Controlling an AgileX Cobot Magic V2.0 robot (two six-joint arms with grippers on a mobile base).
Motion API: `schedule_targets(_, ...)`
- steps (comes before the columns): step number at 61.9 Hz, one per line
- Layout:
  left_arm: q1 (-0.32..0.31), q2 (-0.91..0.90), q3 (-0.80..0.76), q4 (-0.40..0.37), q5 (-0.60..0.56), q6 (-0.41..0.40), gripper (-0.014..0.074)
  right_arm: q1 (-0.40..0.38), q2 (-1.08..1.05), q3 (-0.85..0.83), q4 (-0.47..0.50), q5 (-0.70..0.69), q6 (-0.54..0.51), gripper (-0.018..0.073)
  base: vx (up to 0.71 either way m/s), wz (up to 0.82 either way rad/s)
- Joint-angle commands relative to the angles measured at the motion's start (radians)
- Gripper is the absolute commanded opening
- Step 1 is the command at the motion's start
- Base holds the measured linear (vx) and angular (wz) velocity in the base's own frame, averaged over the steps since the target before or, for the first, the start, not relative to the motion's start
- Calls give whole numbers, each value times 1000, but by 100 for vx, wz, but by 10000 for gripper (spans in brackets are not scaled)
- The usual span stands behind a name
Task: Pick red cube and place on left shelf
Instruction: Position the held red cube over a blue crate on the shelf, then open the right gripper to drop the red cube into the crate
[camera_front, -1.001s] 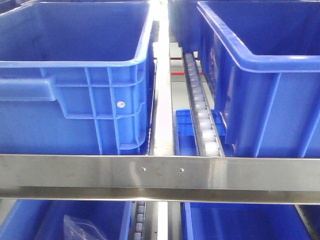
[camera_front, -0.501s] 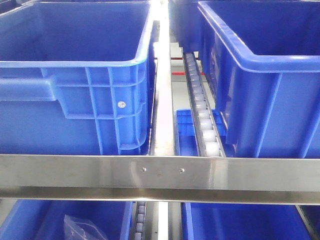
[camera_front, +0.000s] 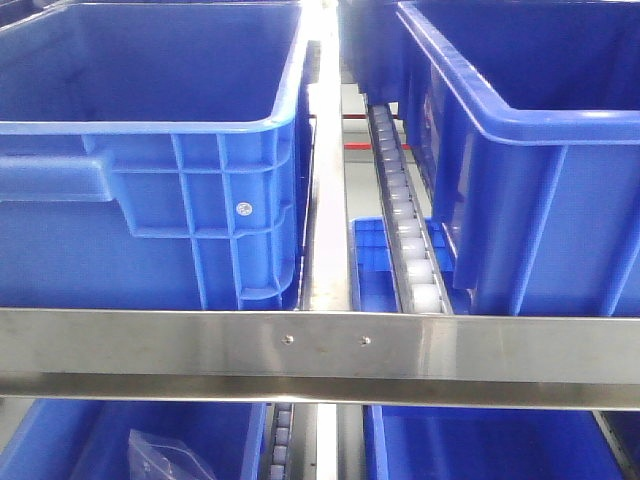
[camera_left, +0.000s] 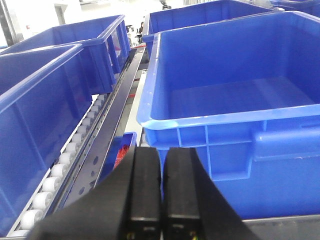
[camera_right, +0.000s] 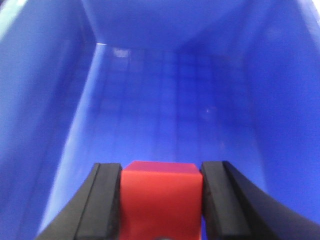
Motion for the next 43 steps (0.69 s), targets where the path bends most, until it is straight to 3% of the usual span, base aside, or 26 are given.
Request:
schedule_targets(1, -5, 4, 22, -5, -90, 1, 106, -6, 46, -102, -20, -80, -7, 291, 0, 0)
schedule_targets(6, -5, 4, 22, -5, -90, 1, 106, -6, 96, -152, -20, -69, -7, 433, 0, 0)
schedule_targets(11, -5, 4, 22, -5, -90, 1, 106, -6, 141, -201, -20, -37, -7, 511, 0, 0)
schedule_targets(21, -5, 4, 22, -5, -90, 1, 106, -6, 191, -255, -20, 39, -7, 511, 0, 0)
schedule_targets(43, -5, 4, 22, -5, -90, 1, 106, -6, 194, -256, -20, 41, -7, 501, 0, 0)
